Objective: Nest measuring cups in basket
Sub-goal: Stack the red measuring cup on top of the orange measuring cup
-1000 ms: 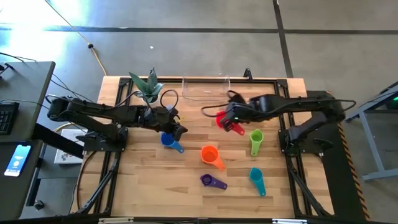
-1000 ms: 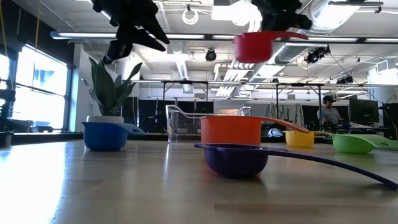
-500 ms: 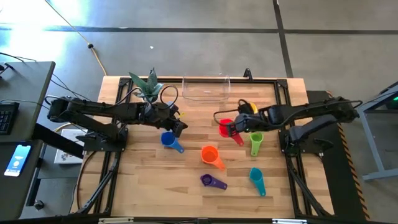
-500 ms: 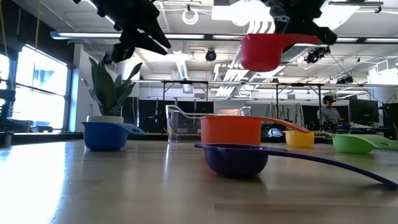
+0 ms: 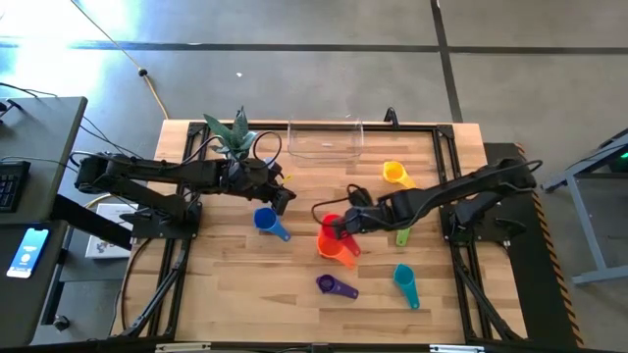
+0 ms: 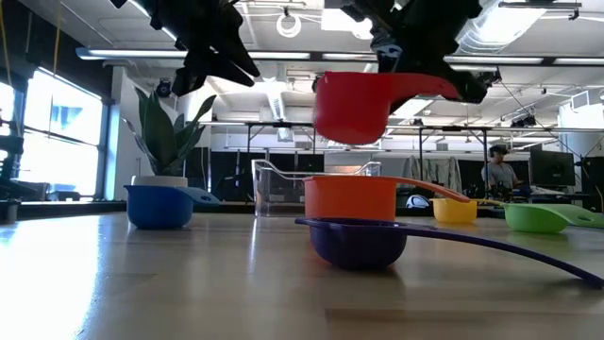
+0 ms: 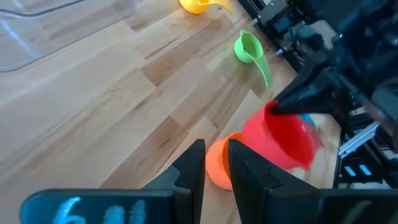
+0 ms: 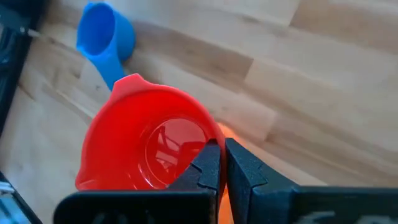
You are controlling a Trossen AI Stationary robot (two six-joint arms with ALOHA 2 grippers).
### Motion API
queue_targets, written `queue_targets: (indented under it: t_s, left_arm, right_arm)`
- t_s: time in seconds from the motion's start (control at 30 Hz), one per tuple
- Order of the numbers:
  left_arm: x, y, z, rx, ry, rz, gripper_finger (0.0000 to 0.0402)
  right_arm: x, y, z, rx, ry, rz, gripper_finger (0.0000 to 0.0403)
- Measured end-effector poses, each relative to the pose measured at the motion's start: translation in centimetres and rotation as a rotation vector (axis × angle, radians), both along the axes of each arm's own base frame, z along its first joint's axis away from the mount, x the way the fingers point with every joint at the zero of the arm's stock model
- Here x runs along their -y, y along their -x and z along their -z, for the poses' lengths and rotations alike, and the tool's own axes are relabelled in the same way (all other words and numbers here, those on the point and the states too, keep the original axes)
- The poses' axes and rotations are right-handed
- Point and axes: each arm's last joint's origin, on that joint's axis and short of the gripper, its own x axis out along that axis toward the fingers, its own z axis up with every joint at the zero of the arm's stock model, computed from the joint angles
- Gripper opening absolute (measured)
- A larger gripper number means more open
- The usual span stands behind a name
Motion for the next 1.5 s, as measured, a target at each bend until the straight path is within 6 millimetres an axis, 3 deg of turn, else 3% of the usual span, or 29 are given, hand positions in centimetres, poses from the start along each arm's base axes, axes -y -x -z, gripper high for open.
queue_targets:
  t_s: [0.2, 0.4, 0.97, 1.5]
  left_arm:
    - [0.0, 0.0, 0.0, -0.004, -0.004, 0.003, 0.006]
    - [0.0, 0.0, 0.0, -0.006, -0.012, 0.01, 0.006]
    - [0.1, 0.1, 0.1, -0.015, -0.007, 0.017, 0.006]
    - [0.1, 0.1, 0.1, -0.015, -0.013, 0.033, 0.006]
  right_arm:
    - [-1.3, -1.1, 1.8, -0.004, -0.04, -0.004, 0.0]
    - [-2.1, -1.0, 2.1, -0.013, -0.047, 0.016, 0.0]
    - [-2.3, -1.2, 4.1, -0.097, -0.01, 0.02, 0.0]
    - [-2.1, -1.3, 4.1, -0.104, -0.018, 0.023, 0.0007]
